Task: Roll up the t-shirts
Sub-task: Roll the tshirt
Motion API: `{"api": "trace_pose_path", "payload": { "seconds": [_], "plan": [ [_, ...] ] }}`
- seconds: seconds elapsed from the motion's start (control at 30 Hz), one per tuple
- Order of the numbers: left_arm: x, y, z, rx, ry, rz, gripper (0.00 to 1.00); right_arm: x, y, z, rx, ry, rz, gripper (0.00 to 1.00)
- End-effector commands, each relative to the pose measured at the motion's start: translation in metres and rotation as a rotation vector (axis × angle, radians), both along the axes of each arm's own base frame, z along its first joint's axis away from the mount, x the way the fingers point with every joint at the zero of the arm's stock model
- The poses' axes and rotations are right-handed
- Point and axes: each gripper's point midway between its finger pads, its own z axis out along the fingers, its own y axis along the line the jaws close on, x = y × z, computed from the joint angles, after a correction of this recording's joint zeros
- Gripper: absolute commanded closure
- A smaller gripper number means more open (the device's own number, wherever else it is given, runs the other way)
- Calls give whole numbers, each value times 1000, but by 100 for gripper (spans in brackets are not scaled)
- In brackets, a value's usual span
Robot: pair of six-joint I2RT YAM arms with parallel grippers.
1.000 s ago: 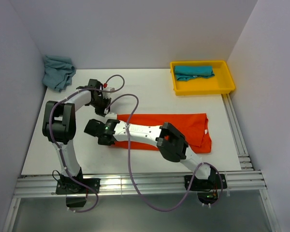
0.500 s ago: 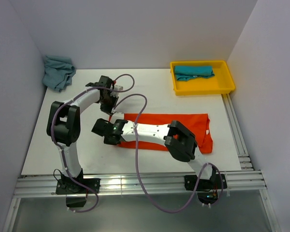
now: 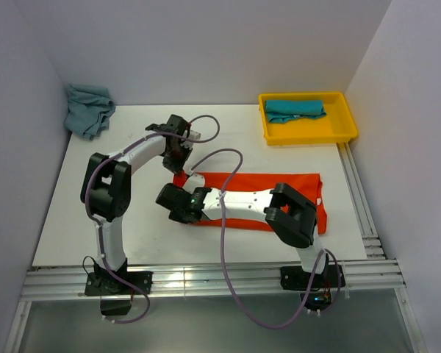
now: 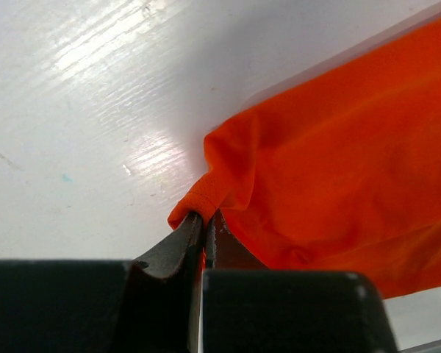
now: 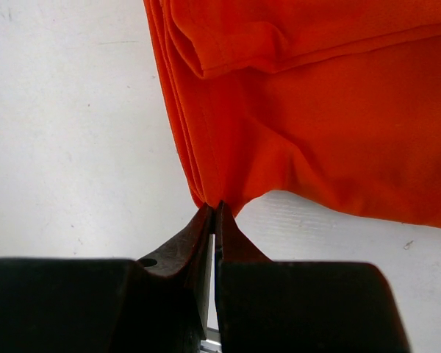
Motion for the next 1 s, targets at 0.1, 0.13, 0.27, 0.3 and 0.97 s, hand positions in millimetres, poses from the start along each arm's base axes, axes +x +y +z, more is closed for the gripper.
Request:
{"api": "trace_pose_path", "payload": {
  "seconds": [0.1,0.13,0.27,0.3,0.97],
  "plan": [
    [7,-13,2,41,-27,-13,100,3,-3,16,121,-10,-73,100],
    [7,-14,2,46,-28,-20,100,1,-4,16,132,-9,-79,100],
    [7,-20,-1,67,-23,-36,100,1,-11,13,165,-3,-110,100],
    [8,-21,-1,67,-23,-37,100,1,-14,9,172,-2,-117,100],
    [14,-39,3,132,-37,-92,99,9,-28,21,446,18,-189,100]
  ]
}}
